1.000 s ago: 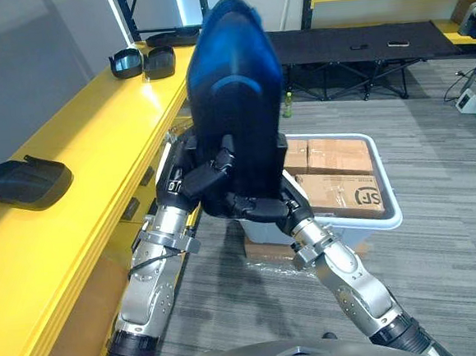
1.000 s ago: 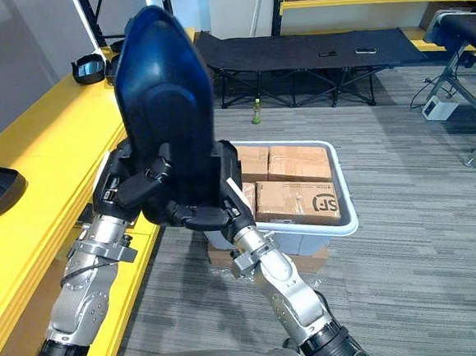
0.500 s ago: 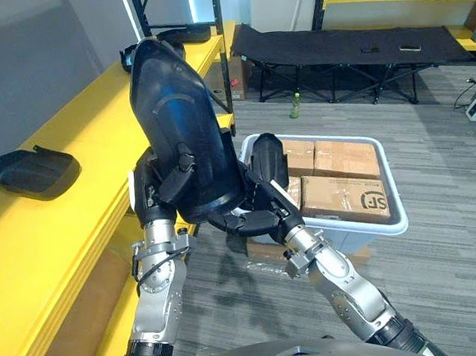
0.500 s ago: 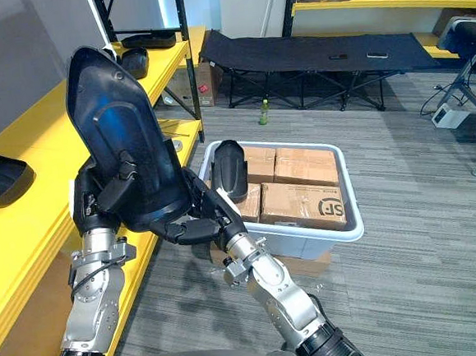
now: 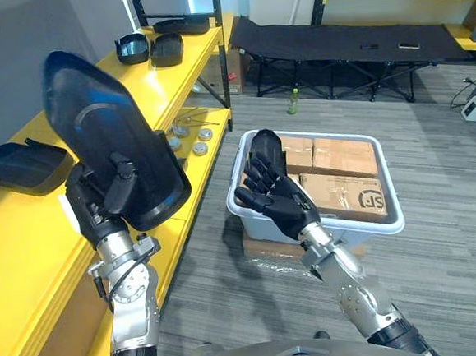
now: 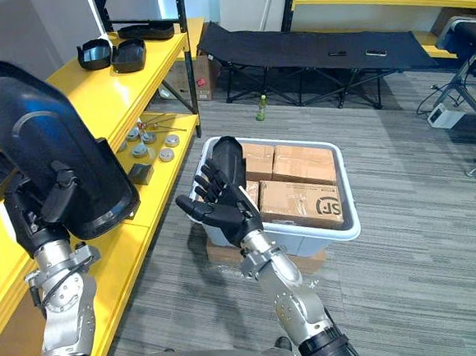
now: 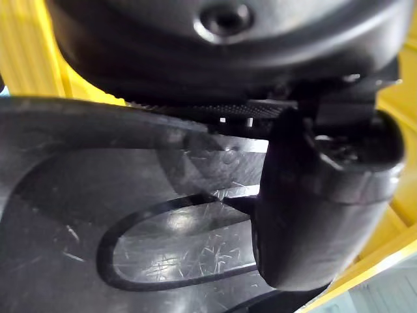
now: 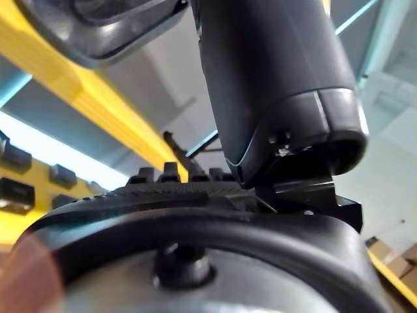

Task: Walk over and take three plastic housings, then place them on the shelf

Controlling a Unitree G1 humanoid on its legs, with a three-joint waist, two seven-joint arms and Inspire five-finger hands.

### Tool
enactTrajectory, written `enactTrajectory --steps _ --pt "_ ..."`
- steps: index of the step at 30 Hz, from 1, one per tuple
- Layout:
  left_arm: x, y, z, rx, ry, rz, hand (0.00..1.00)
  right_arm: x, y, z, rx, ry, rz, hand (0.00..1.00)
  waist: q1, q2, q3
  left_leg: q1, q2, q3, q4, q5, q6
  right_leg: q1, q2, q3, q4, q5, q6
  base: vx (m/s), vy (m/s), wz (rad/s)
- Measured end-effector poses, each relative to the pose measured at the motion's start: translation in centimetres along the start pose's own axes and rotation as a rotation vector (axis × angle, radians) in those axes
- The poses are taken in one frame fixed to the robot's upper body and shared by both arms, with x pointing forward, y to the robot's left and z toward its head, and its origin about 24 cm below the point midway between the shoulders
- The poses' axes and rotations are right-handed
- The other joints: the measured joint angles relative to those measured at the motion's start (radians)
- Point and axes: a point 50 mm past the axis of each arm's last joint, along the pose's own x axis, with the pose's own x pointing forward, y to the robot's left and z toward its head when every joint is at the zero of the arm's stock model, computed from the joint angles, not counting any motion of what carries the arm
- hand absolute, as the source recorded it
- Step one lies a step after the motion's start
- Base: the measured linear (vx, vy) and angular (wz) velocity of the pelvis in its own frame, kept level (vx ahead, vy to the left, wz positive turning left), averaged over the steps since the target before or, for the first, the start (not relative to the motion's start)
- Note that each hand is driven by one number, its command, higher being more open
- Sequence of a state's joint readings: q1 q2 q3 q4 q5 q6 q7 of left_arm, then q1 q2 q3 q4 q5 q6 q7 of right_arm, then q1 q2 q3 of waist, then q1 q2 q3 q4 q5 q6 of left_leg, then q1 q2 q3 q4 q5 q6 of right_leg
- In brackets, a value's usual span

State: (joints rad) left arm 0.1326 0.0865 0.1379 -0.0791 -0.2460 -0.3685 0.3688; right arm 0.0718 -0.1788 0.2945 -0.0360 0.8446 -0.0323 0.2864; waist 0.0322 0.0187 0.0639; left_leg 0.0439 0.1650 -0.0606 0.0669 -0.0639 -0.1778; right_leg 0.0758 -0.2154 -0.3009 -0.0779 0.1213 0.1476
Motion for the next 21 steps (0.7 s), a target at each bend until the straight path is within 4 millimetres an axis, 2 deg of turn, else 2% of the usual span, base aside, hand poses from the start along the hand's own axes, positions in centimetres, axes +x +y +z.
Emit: enactTrajectory --steps 3,5,8,9,12,15,16,18,19,21 --pt "-0.1 -0.4 0.5 -0.115 -0.006 -0.073 0.0 -0.2 -0.7 2.1 -0.025 -0.127 -0.018 1.0 0.0 -0.004 0.011 0.001 0.0 0.0 0.001 -0.001 0.0 0.001 0.0 0.0 0.0 -0.001 0.0 0.0 0.0 0.0" --pt "-0.7 -0.2 1.5 -0.179 -0.041 -0.12 0.0 -0.8 -1.2 4.0 -0.071 -0.226 -0.045 1.0 -0.006 -0.005 0.019 0.001 0.0 0.001 0.001 -0.004 0.001 0.001 0.0 0.0 0.0 -0.003 0.0 0.0 0.0 0.0" --pt "-1.2 0.2 2.4 -0.227 -0.08 -0.113 0.0 -1.8 -1.9 5.1 -0.201 -0.259 -0.112 1.0 -0.007 -0.003 0.021 0.001 0.0 0.001 0.001 -0.006 0.002 0.003 0.0 -0.002 0.0 -0.006 0.003 0.0 0.0 0.0" --pt "-1.4 0.5 2.9 -0.233 -0.101 -0.092 0.0 -2.0 -2.2 5.2 -0.269 -0.249 -0.157 1.0 -0.007 -0.001 0.022 0.0 0.0 0.0 0.0 -0.006 0.002 0.004 0.0 -0.004 0.0 -0.006 0.003 0.0 0.0 0.03" --pt "-2.0 1.1 3.6 -0.239 -0.126 -0.064 0.0 -2.3 -2.5 4.8 -0.328 -0.223 -0.234 1.0 0.0 0.004 0.026 -0.002 0.0 -0.026 0.0 -0.006 0.003 0.022 0.0 -0.03 0.0 -0.013 0.006 0.0 0.001 0.22" --pt "-2.6 1.2 4.5 -0.245 -0.152 -0.054 0.0 -2.1 -2.2 4.1 -0.334 -0.21 -0.267 1.0 0.031 0.005 0.028 -0.004 -0.002 -0.069 0.001 -0.006 0.002 0.052 0.0 -0.078 0.001 -0.027 0.009 0.01 0.002 0.44" --pt "-2.7 1.4 4.9 -0.241 -0.163 -0.051 0.0 -1.7 -1.8 3.8 -0.349 -0.196 -0.254 1.0 0.047 0.004 0.028 -0.008 -0.003 -0.088 0.002 -0.005 0.001 0.059 0.0 -0.096 0.007 -0.037 0.011 0.01 -0.001 0.46" --pt "-2.9 1.8 5.3 -0.228 -0.179 -0.044 0.0 -0.8 -1.1 3.2 -0.397 -0.168 -0.221 1.0 0.056 0.002 0.029 -0.02 -0.006 -0.118 0.007 -0.004 0.0 0.068 -0.001 -0.124 0.016 -0.048 0.014 0.01 -0.003 0.51" --pt "-2.8 2.0 5.7 -0.23 -0.193 -0.042 0.0 0.3 -0.6 2.8 -0.453 -0.136 -0.187 1.0 0.081 -0.001 0.031 -0.031 -0.007 -0.142 0.016 -0.003 -0.001 0.069 -0.002 -0.144 0.037 -0.064 0.015 0.02 -0.005 0.46" --pt "-2.9 2.2 5.9 -0.23 -0.204 -0.043 0.0 1.2 0.0 2.4 -0.474 -0.118 -0.151 1.0 0.102 -0.004 0.034 -0.036 -0.008 -0.162 0.018 -0.002 -0.002 0.069 -0.004 -0.16 0.058 -0.08 0.016 0.02 0.0 0.34"
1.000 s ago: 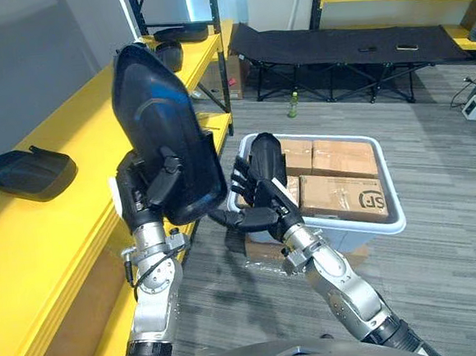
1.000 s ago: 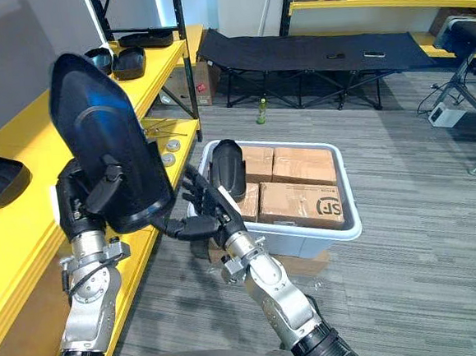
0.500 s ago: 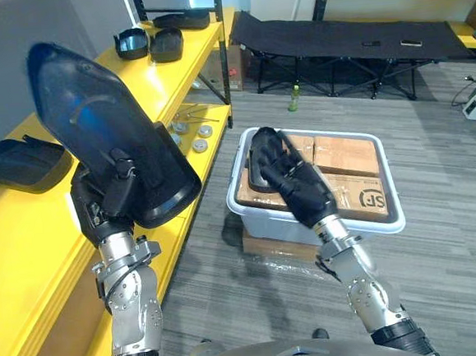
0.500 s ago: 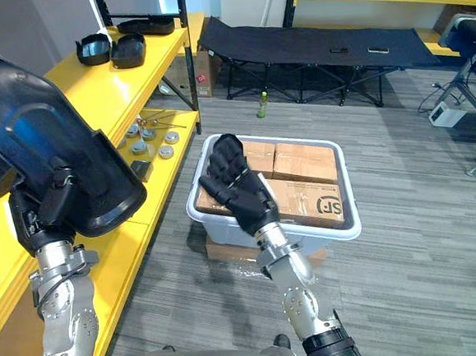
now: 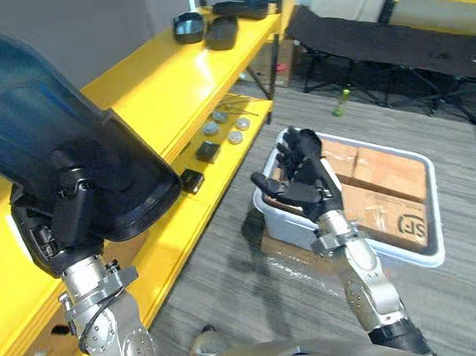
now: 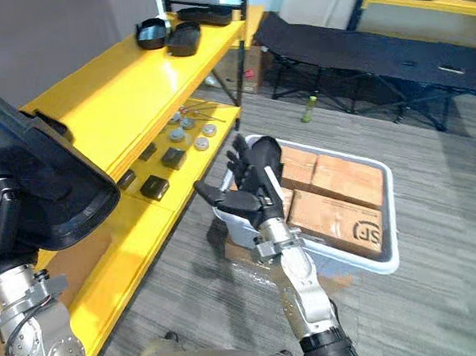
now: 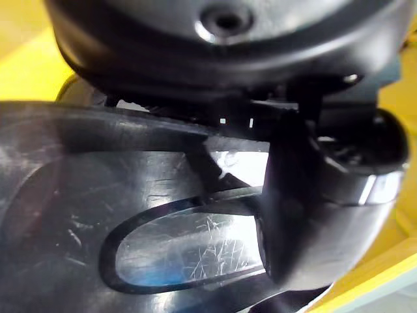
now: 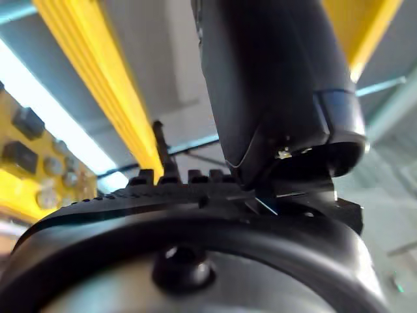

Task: Walk over and take three plastic housings, then place them on the shelf

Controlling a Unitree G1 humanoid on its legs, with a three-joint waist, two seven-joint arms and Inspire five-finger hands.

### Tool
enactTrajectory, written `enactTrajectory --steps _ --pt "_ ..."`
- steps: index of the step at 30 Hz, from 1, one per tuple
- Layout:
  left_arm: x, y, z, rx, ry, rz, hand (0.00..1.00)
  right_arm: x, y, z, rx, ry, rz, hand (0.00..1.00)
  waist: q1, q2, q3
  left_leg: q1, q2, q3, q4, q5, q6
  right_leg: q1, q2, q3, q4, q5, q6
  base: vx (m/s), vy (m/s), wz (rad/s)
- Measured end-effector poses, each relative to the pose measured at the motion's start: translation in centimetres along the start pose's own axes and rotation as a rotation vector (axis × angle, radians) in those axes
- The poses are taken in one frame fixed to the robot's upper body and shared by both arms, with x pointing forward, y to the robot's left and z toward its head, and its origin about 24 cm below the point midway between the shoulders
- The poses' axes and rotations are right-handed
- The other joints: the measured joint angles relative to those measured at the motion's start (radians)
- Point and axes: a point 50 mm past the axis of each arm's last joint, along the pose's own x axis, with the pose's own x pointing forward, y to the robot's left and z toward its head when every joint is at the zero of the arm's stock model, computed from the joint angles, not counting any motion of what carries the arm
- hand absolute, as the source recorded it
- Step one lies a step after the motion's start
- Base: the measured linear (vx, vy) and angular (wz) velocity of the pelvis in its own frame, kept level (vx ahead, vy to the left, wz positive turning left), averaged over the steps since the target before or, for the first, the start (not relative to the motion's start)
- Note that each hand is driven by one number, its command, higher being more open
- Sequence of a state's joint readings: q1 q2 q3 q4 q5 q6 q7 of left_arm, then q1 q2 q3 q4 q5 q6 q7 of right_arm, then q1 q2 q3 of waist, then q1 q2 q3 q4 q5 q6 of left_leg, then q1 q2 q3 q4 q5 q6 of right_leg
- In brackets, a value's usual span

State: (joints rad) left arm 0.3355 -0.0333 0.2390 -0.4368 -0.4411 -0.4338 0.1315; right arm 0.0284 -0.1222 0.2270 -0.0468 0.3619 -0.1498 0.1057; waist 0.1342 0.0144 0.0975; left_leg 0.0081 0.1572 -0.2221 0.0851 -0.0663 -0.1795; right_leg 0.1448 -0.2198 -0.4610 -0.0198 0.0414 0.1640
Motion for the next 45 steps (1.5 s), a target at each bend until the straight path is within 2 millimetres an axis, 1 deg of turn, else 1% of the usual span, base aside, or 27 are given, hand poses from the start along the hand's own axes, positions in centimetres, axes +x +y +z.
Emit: enactTrajectory --steps 3,7,9,12,16,17,19,20,21,22,23,24,25,27,30,31,32,33,35,36,38,39,41,42,43,44,45 --pt "-0.5 0.7 0.2 0.009 0.017 0.013 0.0 0.9 0.9 0.2 0.001 -0.01 0.041 1.0 0.03 -0.005 0.006 -0.004 -0.011 -0.026 0.018 -0.003 0.005 0.006 -0.015 -0.023 0.048 -0.034 0.004 0.03 0.012 0.31" --pt "-0.8 0.7 0.0 0.01 0.051 0.002 0.0 1.0 0.7 0.4 0.001 -0.017 0.036 1.0 0.027 -0.013 0.016 -0.06 -0.028 -0.011 0.099 -0.007 0.026 0.046 -0.024 -0.097 0.07 -0.073 -0.001 0.0 0.01 0.64" --pt "-1.0 0.2 -0.4 -0.009 0.075 -0.023 0.0 0.8 0.6 0.3 -0.002 -0.011 0.032 1.0 0.027 -0.017 0.02 -0.072 -0.031 0.022 0.088 0.021 0.057 0.062 -0.024 -0.13 0.07 -0.087 0.0 -0.02 -0.007 0.58" --pt "-1.3 -0.7 -0.8 -0.053 0.098 -0.08 0.0 0.8 0.4 0.2 -0.009 -0.009 0.01 1.0 0.026 -0.006 0.025 -0.069 -0.031 0.024 0.032 0.069 0.059 0.074 -0.022 -0.168 0.071 -0.096 0.0 -0.04 -0.027 0.51" --pt "-1.4 -1.3 -1.0 -0.076 0.108 -0.132 0.0 0.3 0.3 -0.1 0.011 0.003 -0.006 1.0 0.023 0.006 0.021 -0.066 -0.032 0.039 -0.007 0.094 0.05 0.065 -0.026 -0.157 0.073 -0.096 -0.001 -0.02 0.017 0.07" --pt "-1.5 -1.5 -1.1 -0.094 0.116 -0.141 0.0 0.1 0.4 -0.1 0.015 0.002 -0.007 1.0 0.022 0.005 0.021 -0.066 -0.034 0.055 -0.013 0.096 0.046 0.043 -0.037 -0.137 0.099 -0.103 -0.002 0.01 0.042 -0.05" --pt "-1.5 -1.9 -1.3 -0.104 0.127 -0.165 0.0 0.2 0.5 0.1 0.015 -0.009 -0.005 1.0 -0.004 -0.002 0.02 -0.071 -0.053 0.041 -0.013 0.1 0.045 0.007 -0.056 -0.079 0.184 -0.164 -0.009 0.01 0.021 0.26" --pt "-1.5 -2.3 -1.5 -0.115 0.138 -0.197 0.0 0.1 0.5 0.2 0.016 -0.019 -0.009 1.0 -0.028 -0.007 0.019 -0.076 -0.073 0.015 -0.001 0.101 0.046 -0.011 -0.055 -0.004 0.241 -0.218 -0.022 -0.01 -0.031 0.79" --pt "-1.4 -2.9 -1.8 -0.131 0.148 -0.247 0.0 -0.1 0.4 0.4 0.012 -0.031 -0.015 1.0 -0.051 -0.01 0.018 -0.086 -0.097 -0.024 0.01 0.102 0.046 -0.026 -0.052 0.092 0.291 -0.255 -0.046 -0.01 -0.036 1.0" --pt "-1.3 -3.3 -1.9 -0.142 0.149 -0.278 0.0 -0.3 0.3 0.5 0.01 -0.039 -0.022 1.0 -0.062 -0.01 0.018 -0.092 -0.107 -0.049 0.013 0.106 0.044 -0.029 -0.047 0.138 0.309 -0.264 -0.052 0.0 -0.036 1.05" --pt "-1.2 -4.0 -2.0 -0.16 0.147 -0.32 0.0 -0.5 0.1 0.6 0.002 -0.051 -0.033 1.0 -0.065 -0.01 0.018 -0.097 -0.114 -0.069 0.008 0.119 0.044 -0.033 -0.044 0.175 0.329 -0.268 -0.049 -0.02 -0.039 0.87" --pt "-1.2 -4.7 -2.0 -0.178 0.14 -0.362 0.0 -0.7 0.0 0.6 -0.004 -0.058 -0.038 1.0 -0.059 -0.01 0.018 -0.101 -0.111 -0.069 -0.004 0.134 0.044 -0.033 -0.038 0.169 0.327 -0.273 -0.048 -0.04 -0.07 0.67" --pt "-1.1 -5.1 -2.0 -0.19 0.134 -0.379 0.0 -0.6 0.1 0.7 -0.029 -0.066 -0.028 1.0 -0.05 -0.012 0.019 -0.106 -0.11 -0.069 -0.004 0.14 0.041 -0.019 -0.033 0.159 0.301 -0.284 -0.033 -0.05 -0.076 0.34" --pt "-1.1 -5.0 -2.1 -0.187 0.137 -0.37 0.0 -0.6 0.3 0.8 -0.039 -0.076 -0.011 1.0 -0.049 -0.005 0.022 -0.11 -0.105 -0.066 0.001 0.146 0.041 -0.002 -0.021 0.159 0.271 -0.282 -0.018 -0.06 -0.064 0.1" --pt "-1.2 -4.8 -2.1 -0.186 0.145 -0.348 0.0 -0.7 0.6 1.0 -0.043 -0.1 0.023 1.0 -0.055 0.003 0.022 -0.125 -0.082 -0.031 0.014 0.156 0.042 0.0 0.002 0.148 0.262 -0.279 -0.014 -0.11 -0.041 0.14" --pt "-1.2 -4.8 -2.2 -0.186 0.149 -0.345 0.0 -0.7 0.6 1.1 -0.048 -0.111 0.028 1.0 -0.063 0.004 0.022 -0.14 -0.073 0.016 0.014 0.167 0.069 -0.003 0.004 0.134 0.264 -0.284 -0.023 -0.09 -0.011 0.35" --pt "-1.3 -4.9 -2.3 -0.19 0.155 -0.345 0.0 -0.8 0.4 1.3 -0.058 -0.118 0.031 1.0 -0.071 0.007 0.023 -0.151 -0.064 0.063 0.011 0.166 0.104 -0.005 0.004 0.118 0.266 -0.284 -0.023 -0.12 -0.016 0.64" --pt "-1.4 -4.9 -2.4 -0.198 0.161 -0.347 0.0 -0.9 0.1 1.6 -0.076 -0.126 0.035 1.0 -0.09 0.015 0.023 -0.172 -0.043 0.132 0.009 0.172 0.125 -0.004 0.004 0.086 0.268 -0.285 -0.022 -0.1 -0.019 0.65" --pt "-1.5 -4.9 -2.7 -0.206 0.174 -0.349 0.0 -1.0 -0.1 1.9 -0.091 -0.146 0.035 1.0 -0.087 0.027 0.03 -0.176 -0.034 0.175 -0.017 0.179 0.129 -0.006 -0.002 0.063 0.272 -0.286 -0.024 -0.08 -0.007 0.52" --pt "-1.6 -4.8 -2.9 -0.207 0.185 -0.339 0.0 -0.9 -0.1 2.0 -0.088 -0.161 0.036 1.0 -0.077 0.038 0.036 -0.177 -0.03 0.198 -0.023 0.187 0.125 -0.014 -0.006 0.062 0.28 -0.287 -0.025 -0.05 0.015 0.19" --pt "-1.8 -4.3 -2.9 -0.215 0.197 -0.309 0.0 -0.8 0.6 2.0 -0.073 -0.171 0.054 1.0 -0.056 0.049 0.043 -0.177 -0.027 0.221 -0.012 0.198 0.118 -0.024 -0.015 0.078 0.295 -0.294 -0.024 -0.03 0.029 -0.14" --pt "-2.0 -4.0 -2.8 -0.209 0.195 -0.293 0.0 -0.5 1.3 2.0 -0.058 -0.179 0.07 1.0 -0.054 0.047 0.052 -0.183 -0.028 0.237 0.02 0.197 0.114 -0.026 -0.026 0.084 0.312 -0.302 -0.018 0.01 0.036 -0.16" --pt "-2.0 -3.9 -2.8 -0.206 0.188 -0.286 0.0 0.0 2.3 2.2 -0.036 -0.203 0.108 1.0 -0.054 0.038 0.063 -0.213 -0.034 0.242 0.097 0.168 0.088 -0.029 -0.045 0.084 0.342 -0.322 -0.013 0.03 0.058 0.0" --pt "-1.9 -4.0 -2.7 -0.207 0.184 -0.284 0.0 0.5 3.0 2.5 -0.026 -0.222 0.124 1.0 -0.052 0.031 0.069 -0.24 -0.04 0.242 0.166 0.13 0.092 -0.028 -0.058 0.083 0.354 -0.331 -0.007 0.03 0.077 0.02" --pt "-1.9 -3.9 -2.7 -0.205 0.181 -0.28 0.0 0.7 3.2 2.7 -0.022 -0.232 0.127 1.0 -0.049 0.03 0.071 -0.254 -0.04 0.241 0.207 0.107 0.09 -0.023 -0.06 0.083 0.355 -0.333 -0.006 0.04 0.101 -0.03" --pt "-1.8 -3.9 -2.7 -0.199 0.177 -0.278 0.0 1.0 3.6 2.9 -0.018 -0.25 0.125 1.0 -0.04 0.029 0.074 -0.275 -0.041 0.241 0.274 0.066 0.092 -0.014 -0.065 0.083 0.355 -0.338 -0.001 0.1 0.181 -0.04" --pt "-1.6 -3.8 -2.5 -0.191 0.168 -0.277 0.0 1.4 3.8 3.4 -0.016 -0.28 0.105 1.0 -0.025 0.024 0.08 -0.296 -0.048 0.242 0.367 0.002 0.101 0.012 -0.076 0.076 0.353 -0.351 -0.006 0.12 0.209 0.01"
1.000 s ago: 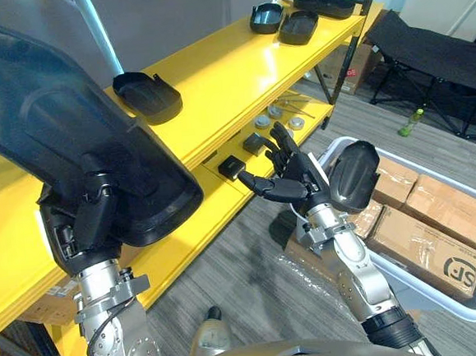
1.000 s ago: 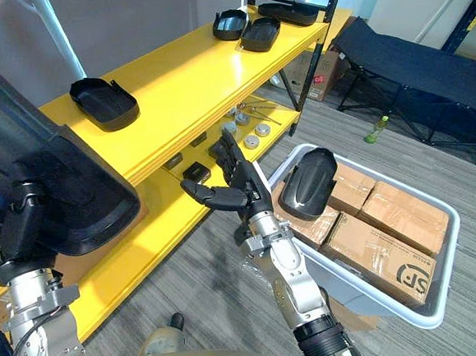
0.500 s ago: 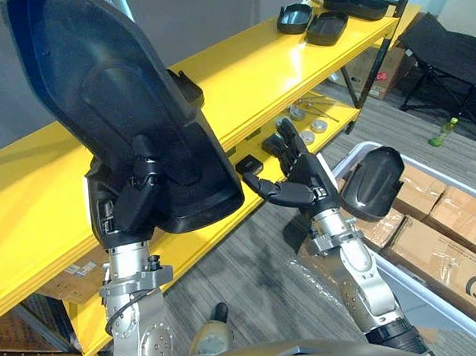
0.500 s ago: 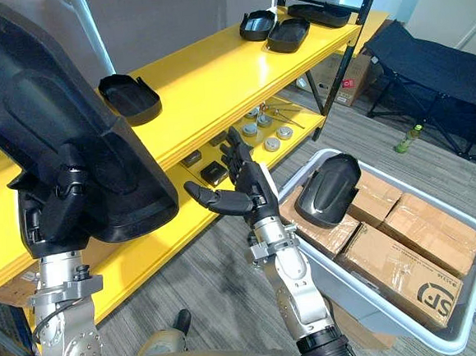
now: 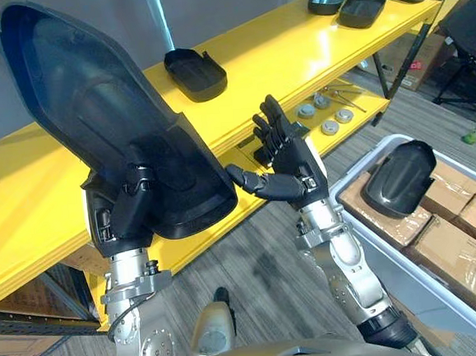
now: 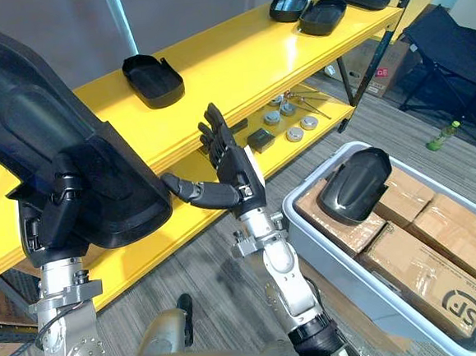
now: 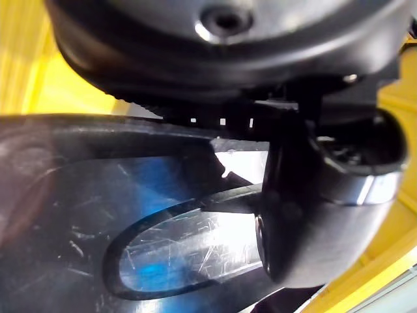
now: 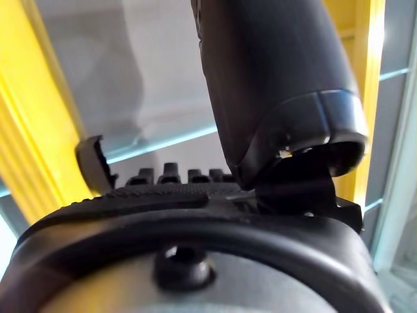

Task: Walk over and take three plastic housings, then place them on the shelf

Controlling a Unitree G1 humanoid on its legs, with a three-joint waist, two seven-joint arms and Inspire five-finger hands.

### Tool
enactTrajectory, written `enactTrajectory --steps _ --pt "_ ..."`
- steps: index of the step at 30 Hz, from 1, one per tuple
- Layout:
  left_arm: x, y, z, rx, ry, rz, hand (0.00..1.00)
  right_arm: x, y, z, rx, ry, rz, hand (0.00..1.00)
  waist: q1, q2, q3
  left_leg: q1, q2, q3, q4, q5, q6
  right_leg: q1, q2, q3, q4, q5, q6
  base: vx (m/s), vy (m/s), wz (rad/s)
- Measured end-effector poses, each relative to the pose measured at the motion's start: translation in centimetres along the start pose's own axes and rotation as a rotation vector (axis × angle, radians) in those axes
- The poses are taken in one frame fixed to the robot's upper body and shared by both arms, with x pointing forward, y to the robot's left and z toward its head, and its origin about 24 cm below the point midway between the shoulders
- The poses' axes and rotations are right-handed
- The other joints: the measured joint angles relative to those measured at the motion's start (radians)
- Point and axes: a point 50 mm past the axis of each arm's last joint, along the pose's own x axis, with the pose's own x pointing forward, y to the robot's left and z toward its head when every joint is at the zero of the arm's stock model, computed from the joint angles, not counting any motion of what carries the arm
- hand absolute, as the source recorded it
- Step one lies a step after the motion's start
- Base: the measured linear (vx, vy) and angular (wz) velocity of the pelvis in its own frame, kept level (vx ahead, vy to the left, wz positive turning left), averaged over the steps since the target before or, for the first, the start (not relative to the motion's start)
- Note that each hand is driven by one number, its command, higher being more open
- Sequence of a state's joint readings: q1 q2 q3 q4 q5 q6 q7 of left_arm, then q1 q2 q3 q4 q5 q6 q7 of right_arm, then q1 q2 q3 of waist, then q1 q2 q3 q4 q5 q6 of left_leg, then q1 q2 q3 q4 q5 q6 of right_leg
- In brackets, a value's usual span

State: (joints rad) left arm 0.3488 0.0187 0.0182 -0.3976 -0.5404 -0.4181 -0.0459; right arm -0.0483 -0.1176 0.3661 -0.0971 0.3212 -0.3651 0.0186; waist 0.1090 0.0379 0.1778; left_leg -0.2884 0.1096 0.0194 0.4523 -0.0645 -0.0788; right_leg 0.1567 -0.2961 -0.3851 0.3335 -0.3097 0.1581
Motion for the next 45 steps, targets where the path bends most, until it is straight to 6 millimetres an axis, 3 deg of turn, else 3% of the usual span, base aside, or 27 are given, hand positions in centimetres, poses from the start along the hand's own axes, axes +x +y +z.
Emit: enactTrajectory --steps 2,3,4,5,6,7,8,9,10,13,15,16,17,18,20,21,23,24,26,31,36,38,45 --pt "0.1 0.1 0.2 0.007 -0.008 0.002 0.0 0.2 0.1 0.2 0.014 -0.021 -0.037 1.0 0.016 -0.018 -0.001 -0.004 -0.024 0.003 0.06 -0.064 0.024 0.042 -0.019 -0.012 -0.016 -0.004 -0.013 0.16 0.192 0.13" --pt "0.3 0.2 0.4 0.01 -0.021 0.007 0.0 0.2 0.0 0.3 0.014 -0.034 -0.057 1.0 0.017 -0.021 -0.004 -0.008 -0.037 -0.001 0.086 -0.101 0.02 0.03 -0.034 0.006 0.057 0.025 -0.056 0.25 0.239 0.37" --pt "0.5 0.5 0.6 0.027 -0.032 0.012 0.0 0.2 -0.2 0.3 0.014 -0.034 -0.079 1.0 0.021 -0.023 -0.006 -0.004 -0.051 -0.015 0.083 -0.113 0.033 -0.046 -0.062 0.037 0.202 0.09 -0.098 0.24 0.242 0.38" --pt "0.6 0.7 0.8 0.036 -0.04 0.014 0.0 0.2 -0.2 0.3 0.014 -0.034 -0.083 1.0 0.022 -0.026 -0.007 0.002 -0.057 -0.015 0.075 -0.117 0.04 -0.084 -0.076 0.054 0.264 0.132 -0.112 0.28 0.318 0.36" --pt "0.8 1.1 1.3 0.062 -0.056 0.019 0.0 0.3 0.1 0.3 0.029 -0.039 -0.084 1.0 0.027 -0.041 -0.015 0.032 -0.074 -0.023 0.032 -0.119 0.054 -0.155 -0.107 0.095 0.383 0.258 -0.127 0.25 0.207 0.21" --pt "0.8 1.4 1.5 0.074 -0.061 0.027 0.0 0.3 0.3 0.3 0.037 -0.043 -0.085 1.0 0.025 -0.045 -0.015 0.051 -0.082 -0.029 0.011 -0.115 0.067 -0.178 -0.113 0.117 0.422 0.293 -0.113 0.29 0.161 0.26" --pt "0.9 1.6 1.7 0.087 -0.066 0.04 0.0 0.5 0.4 0.3 0.045 -0.05 -0.085 1.0 0.021 -0.039 -0.011 0.08 -0.085 -0.04 -0.015 -0.111 0.086 -0.208 -0.104 0.139 0.48 0.262 -0.106 0.32 0.068 0.31" --pt "1.1 1.7 1.7 0.087 -0.072 0.049 0.0 0.6 0.4 0.5 0.038 -0.066 -0.079 1.0 0.018 -0.036 -0.009 0.124 -0.083 -0.061 -0.045 -0.114 0.091 -0.23 -0.07 0.142 0.514 0.175 -0.107 0.31 0.069 0.48" --pt "1.2 1.6 1.8 0.085 -0.079 0.043 0.0 0.9 0.3 1.0 -0.035 -0.091 -0.055 1.0 0.01 -0.023 -0.007 0.157 -0.082 -0.085 -0.076 -0.113 0.09 -0.252 -0.023 0.14 0.482 0.12 -0.11 0.37 0.062 0.53" --pt "2.1 1.1 1.9 0.07 -0.106 0.011 0.0 2.6 -0.7 3.1 -0.215 -0.2 0.017 1.0 -0.021 -0.021 -0.008 0.177 -0.083 -0.157 -0.095 -0.113 0.077 -0.3 0.092 0.215 0.263 0.078 -0.114 0.26 -0.04 0.88" --pt "3.2 0.2 1.4 0.047 -0.11 -0.053 0.0 4.1 -2.8 6.5 -0.322 -0.32 0.007 1.0 -0.041 -0.033 -0.015 0.177 -0.099 -0.259 -0.089 -0.123 0.053 -0.328 0.167 0.368 0.084 0.107 -0.07 0.23 -0.17 1.45" --pt "3.4 0.0 1.2 0.046 -0.106 -0.069 0.0 4.3 -3.3 7.4 -0.346 -0.35 -0.01 1.0 -0.044 -0.04 -0.019 0.179 -0.114 -0.28 -0.088 -0.126 0.044 -0.327 0.166 0.37 0.048 0.133 -0.057 0.27 -0.266 1.47" --pt "3.5 0.2 1.3 0.062 -0.101 -0.08 0.0 4.7 -4.1 8.8 -0.372 -0.403 -0.036 1.0 -0.044 -0.073 -0.036 0.186 -0.148 -0.316 -0.086 -0.141 0.021 -0.326 0.135 0.354 -0.012 0.269 -0.069 0.3 -0.351 1.13" --pt "3.3 0.5 1.0 0.065 -0.091 -0.062 0.0 5.0 -4.7 9.8 -0.394 -0.435 -0.044 1.0 -0.036 -0.052 -0.042 0.195 -0.141 -0.332 -0.069 -0.159 -0.002 -0.288 0.133 0.321 -0.024 0.227 -0.046 0.3 -0.341 0.88" --pt "3.1 0.7 0.7 0.069 -0.079 -0.041 0.0 5.0 -5.6 10.6 -0.408 -0.456 -0.065 1.0 -0.025 0.002 -0.066 0.19 -0.075 -0.311 -0.071 -0.167 -0.018 -0.239 0.18 0.265 -0.091 0.238 -0.068 0.21 -0.252 0.51" --pt "3.1 0.7 0.7 0.074 -0.079 -0.041 0.0 4.8 -6.0 10.9 -0.415 -0.46 -0.086 1.0 -0.027 0.013 -0.072 0.191 -0.049 -0.279 -0.088 -0.158 -0.026 -0.215 0.194 0.238 -0.115 0.24 -0.076 0.19 -0.249 0.68" --pt "3.2 0.5 0.6 0.08 -0.08 -0.061 0.0 4.2 -7.2 11.6 -0.438 -0.479 -0.141 1.0 -0.047 0.014 -0.073 0.19 -0.008 -0.161 -0.121 -0.129 -0.023 -0.177 0.2 0.178 -0.149 0.236 -0.091 0.13 -0.188 0.83" --pt "3.2 0.2 0.5 0.087 -0.072 -0.093 0.0 3.1 -8.1 12.4 -0.461 -0.499 -0.192 1.0 -0.063 0.014 -0.073 0.188 0.022 -0.039 -0.146 -0.109 -0.004 -0.16 0.193 0.129 -0.155 0.23 -0.1 0.07 -0.114 0.82" --pt "3.2 0.0 0.3 0.098 -0.059 -0.118 0.0 1.8 -8.9 13.1 -0.491 -0.512 -0.241 1.0 -0.068 0.012 -0.072 0.191 0.036 0.062 -0.17 -0.074 0.003 -0.153 0.179 0.094 -0.154 0.228 -0.101 0.05 -0.057 0.65" --pt "3.3 -0.1 -0.2 0.235 0.008 -0.155 0.0 -0.1 -9.2 13.7 -0.52 -0.507 -0.267 1.0 -0.085 0.012 -0.072 0.214 -0.006 0.071 -0.244 -0.022 0.01 -0.146 0.142 0.063 -0.153 0.224 -0.1 -0.01 0.027 0.27" --pt "3.4 1.3 -0.6 0.398 0.154 -0.2 0.0 -1.8 -9.5 12.1 -0.426 -0.422 -0.259 1.0 -0.093 0.012 -0.074 0.266 -0.03 0.115 -0.31 -0.003 0.017 -0.136 0.119 0.1 -0.163 0.232 -0.079 -0.06 0.04 -0.19" --pt "3.5 2.5 -1.0 0.434 0.223 -0.183 0.0 -2.4 -9.5 11.3 -0.402 -0.384 -0.271 1.0 -0.111 0.009 -0.076 0.281 -0.039 0.133 -0.344 0.011 0.017 -0.138 0.115 0.117 -0.178 0.241 -0.07 -0.09 0.058 -0.2" --pt "5.0 5.3 -4.6 0.388 0.44 -0.115 0.0 -2.5 -8.8 9.6 -0.403 -0.276 -0.226 1.0 -0.139 0.009 -0.078 0.298 -0.055 0.153 -0.427 0.072 0.032 -0.158 0.119 0.136 -0.217 0.288 -0.064 -0.02 0.015 -0.05"
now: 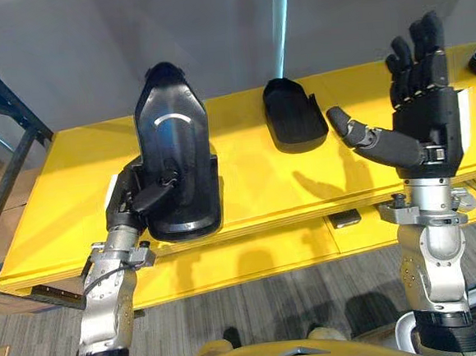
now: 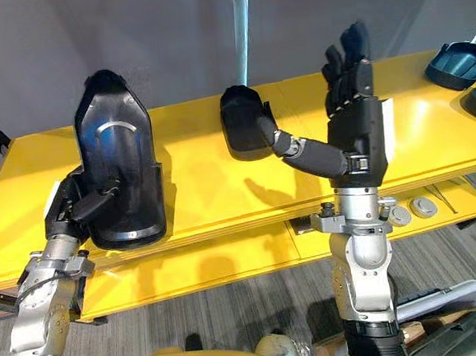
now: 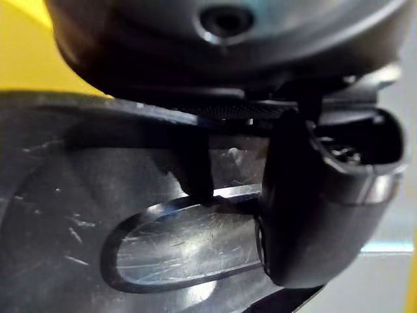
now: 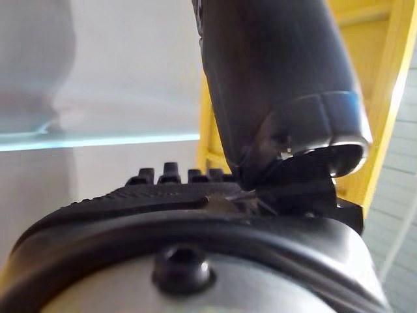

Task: Walk over and take three plastic housings, then place them on the shelf

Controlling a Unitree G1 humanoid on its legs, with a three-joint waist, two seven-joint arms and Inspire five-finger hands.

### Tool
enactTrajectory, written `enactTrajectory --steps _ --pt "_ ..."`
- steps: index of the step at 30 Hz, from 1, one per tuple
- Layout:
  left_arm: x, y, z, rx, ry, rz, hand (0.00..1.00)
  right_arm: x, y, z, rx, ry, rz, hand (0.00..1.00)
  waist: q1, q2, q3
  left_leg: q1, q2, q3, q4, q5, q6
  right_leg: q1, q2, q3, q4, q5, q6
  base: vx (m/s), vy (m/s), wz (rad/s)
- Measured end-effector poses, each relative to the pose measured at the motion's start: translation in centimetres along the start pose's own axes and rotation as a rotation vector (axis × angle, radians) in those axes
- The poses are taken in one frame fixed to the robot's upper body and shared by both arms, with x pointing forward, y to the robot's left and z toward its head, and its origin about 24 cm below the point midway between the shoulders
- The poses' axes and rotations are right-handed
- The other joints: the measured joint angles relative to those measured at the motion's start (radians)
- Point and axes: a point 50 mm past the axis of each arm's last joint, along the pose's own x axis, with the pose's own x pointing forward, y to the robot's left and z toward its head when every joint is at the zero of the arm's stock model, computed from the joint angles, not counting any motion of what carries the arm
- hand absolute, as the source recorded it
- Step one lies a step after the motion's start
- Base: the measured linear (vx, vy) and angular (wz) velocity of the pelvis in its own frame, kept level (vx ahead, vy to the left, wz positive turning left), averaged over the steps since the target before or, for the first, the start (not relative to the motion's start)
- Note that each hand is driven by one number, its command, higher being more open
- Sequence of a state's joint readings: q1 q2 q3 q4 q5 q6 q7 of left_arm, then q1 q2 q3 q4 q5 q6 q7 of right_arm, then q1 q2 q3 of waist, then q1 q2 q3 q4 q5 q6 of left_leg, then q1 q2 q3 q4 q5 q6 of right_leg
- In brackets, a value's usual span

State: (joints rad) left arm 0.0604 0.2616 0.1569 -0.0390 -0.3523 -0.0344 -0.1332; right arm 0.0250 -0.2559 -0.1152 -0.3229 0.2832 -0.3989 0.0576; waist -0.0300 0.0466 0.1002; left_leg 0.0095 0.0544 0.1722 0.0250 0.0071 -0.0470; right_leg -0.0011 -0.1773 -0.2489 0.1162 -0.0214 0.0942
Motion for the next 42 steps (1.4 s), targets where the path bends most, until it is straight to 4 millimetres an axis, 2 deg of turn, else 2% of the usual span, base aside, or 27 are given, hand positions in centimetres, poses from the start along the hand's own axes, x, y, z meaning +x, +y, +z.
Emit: enactTrajectory --steps 5,7,10,12,15,20,21,26,37,42 --pt "2.7 0.2 -1.1 -0.047 0.057 0.033 0.0 0.3 1.4 -1.3 0.047 0.058 0.098 1.0 -0.008 -0.001 0.0 0.006 0.0 0.017 -0.019 0.012 0.001 -0.005 0.005 0.014 -0.017 0.016 -0.002 -0.01 0.007 -0.1" --pt "4.2 0.4 -1.2 -0.107 0.063 0.081 0.0 0.9 2.0 -2.0 0.098 0.086 0.135 1.0 -0.018 -0.001 0.0 -0.004 0.0 0.031 -0.022 0.017 0.002 -0.027 0.007 0.034 -0.016 0.023 -0.002 -0.03 0.014 -0.17" --pt "5.5 0.9 -0.9 -0.099 0.073 0.116 0.0 1.5 2.8 -2.6 0.149 0.111 0.17 1.0 -0.035 -0.002 0.002 -0.015 -0.002 0.037 -0.027 0.021 0.003 -0.045 0.007 0.04 -0.016 0.027 -0.002 -0.03 0.009 -0.1" --pt "6.9 0.7 0.2 -0.108 0.042 0.135 0.0 2.3 3.6 -2.5 0.165 0.097 0.203 1.0 -0.043 -0.001 0.021 -0.044 -0.002 0.042 -0.018 0.023 0.006 -0.076 0.008 0.052 -0.013 0.036 -0.003 -0.03 0.008 -0.08" --pt "8.9 -0.1 2.3 -0.145 -0.019 0.129 0.0 3.7 5.0 -2.0 0.186 0.058 0.27 1.0 -0.054 -0.001 0.085 -0.081 -0.007 0.042 0.011 0.025 0.009 -0.112 0.006 0.061 0.005 0.041 -0.005 -0.07 0.012 -0.02" --pt "11.0 -1.6 4.5 -0.14 -0.072 0.116 0.0 4.9 6.5 -1.4 0.18 0.038 0.363 1.0 -0.057 0.011 0.157 -0.119 -0.003 0.041 0.038 0.024 0.009 -0.145 0.006 0.065 0.021 0.045 -0.007 -0.04 0.0 0.0" --pt "11.3 -1.6 5.0 -0.138 -0.083 0.117 1.0 5.0 6.6 -1.4 0.183 0.038 0.361 1.0 -0.056 0.014 0.159 -0.131 -0.002 0.041 0.042 0.024 0.009 -0.157 0.006 0.065 0.025 0.045 -0.007 -0.03 -0.006 0.02" --pt "12.1 -1.5 7.0 -0.101 -0.114 0.13 1.0 5.7 6.6 -1.1 0.181 0.024 0.335 1.0 -0.055 0.016 0.21 -0.142 0.003 0.046 0.061 0.021 0.009 -0.169 0.007 0.072 0.04 0.045 -0.009 -0.02 0.002 -0.03" --pt "12.4 -0.8 7.4 -0.068 -0.092 0.165 1.0 5.4 7.1 -1.3 0.198 0.036 0.331 1.0 -0.058 0.016 0.231 -0.132 0.01 0.062 0.078 0.012 0.011 -0.166 0.009 0.09 0.055 0.044 -0.009 -0.02 0.007 -0.04" --pt "12.3 -0.5 6.9 -0.016 -0.067 0.184 1.0 4.4 6.8 -1.5 0.203 0.063 0.3 1.0 -0.057 0.016 0.231 -0.1 0.011 0.065 0.067 0.012 0.011 -0.138 0.009 0.09 0.049 0.043 -0.009 0.0 0.0 0.0"
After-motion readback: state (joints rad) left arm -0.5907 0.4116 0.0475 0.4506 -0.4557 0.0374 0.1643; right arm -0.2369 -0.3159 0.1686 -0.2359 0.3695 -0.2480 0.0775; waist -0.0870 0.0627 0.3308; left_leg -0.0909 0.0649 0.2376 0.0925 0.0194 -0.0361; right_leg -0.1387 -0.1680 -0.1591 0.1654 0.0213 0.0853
